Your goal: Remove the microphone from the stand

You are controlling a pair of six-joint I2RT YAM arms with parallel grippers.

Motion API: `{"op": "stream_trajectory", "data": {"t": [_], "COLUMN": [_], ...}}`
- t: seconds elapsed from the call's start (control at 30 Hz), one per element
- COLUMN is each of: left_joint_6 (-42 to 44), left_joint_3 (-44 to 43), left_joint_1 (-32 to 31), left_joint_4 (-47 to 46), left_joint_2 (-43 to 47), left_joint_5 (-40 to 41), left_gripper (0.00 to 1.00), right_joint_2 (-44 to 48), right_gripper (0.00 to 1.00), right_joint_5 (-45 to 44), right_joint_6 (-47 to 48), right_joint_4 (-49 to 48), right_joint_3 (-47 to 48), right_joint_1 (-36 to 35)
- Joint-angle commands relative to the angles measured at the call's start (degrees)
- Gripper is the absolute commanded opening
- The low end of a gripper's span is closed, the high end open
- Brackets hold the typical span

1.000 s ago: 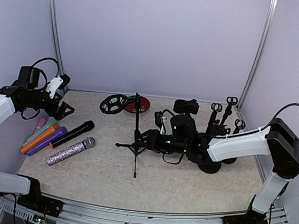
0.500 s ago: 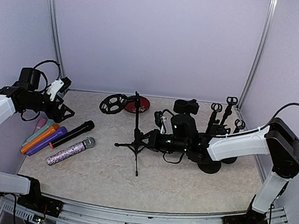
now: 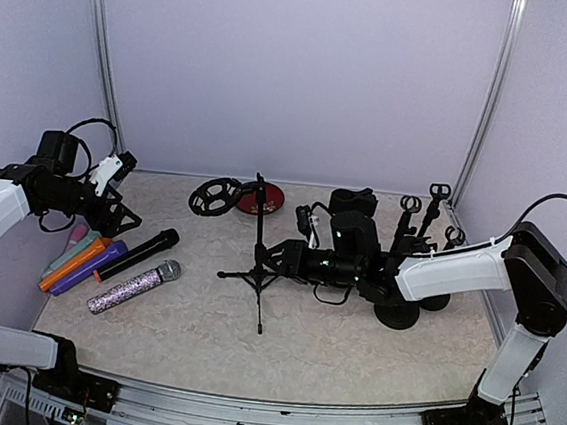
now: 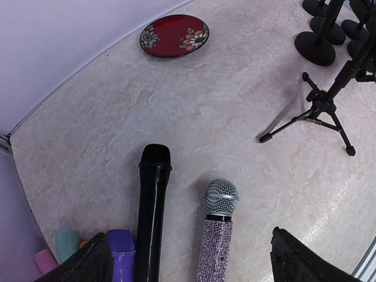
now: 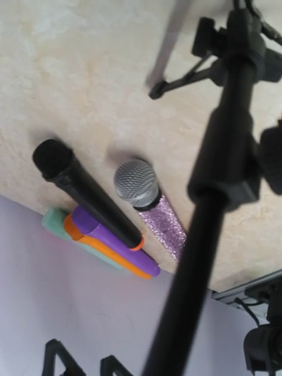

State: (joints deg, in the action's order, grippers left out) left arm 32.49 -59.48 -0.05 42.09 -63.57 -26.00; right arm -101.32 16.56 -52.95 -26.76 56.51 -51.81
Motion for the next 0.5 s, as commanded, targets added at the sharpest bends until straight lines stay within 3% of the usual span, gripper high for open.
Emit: {"op": "stream_trajectory", "data": {"t": [0.0, 0.23, 0.47], "left_joint_6": [0.88, 1.32, 1.62], "left_joint_3": [0.51, 0.42, 0.42], "left_joint_1": [-0.15, -0.3, -0.38], "left_joint_4": [0.98, 1.31, 1.6], "left_joint_2": [0.46, 0.39, 0.3], "left_joint_5": [-1.59, -1.46, -1.45], "left_gripper": [0.9, 0.9, 0.89], "right_joint_2": [-0.81, -2.72, -2.51], "right_gripper": [0.39, 0.28, 0.11], "right_joint_5": [4.22, 6.98, 6.36], "right_joint_6": [-0.47, -2.05, -2.21], "right_joint_4": [-4.26, -6.77, -8.2], "right_joint_3": [0.87, 0.87, -0.4], "right_joint_1": [1.84, 2.02, 2.06]}}
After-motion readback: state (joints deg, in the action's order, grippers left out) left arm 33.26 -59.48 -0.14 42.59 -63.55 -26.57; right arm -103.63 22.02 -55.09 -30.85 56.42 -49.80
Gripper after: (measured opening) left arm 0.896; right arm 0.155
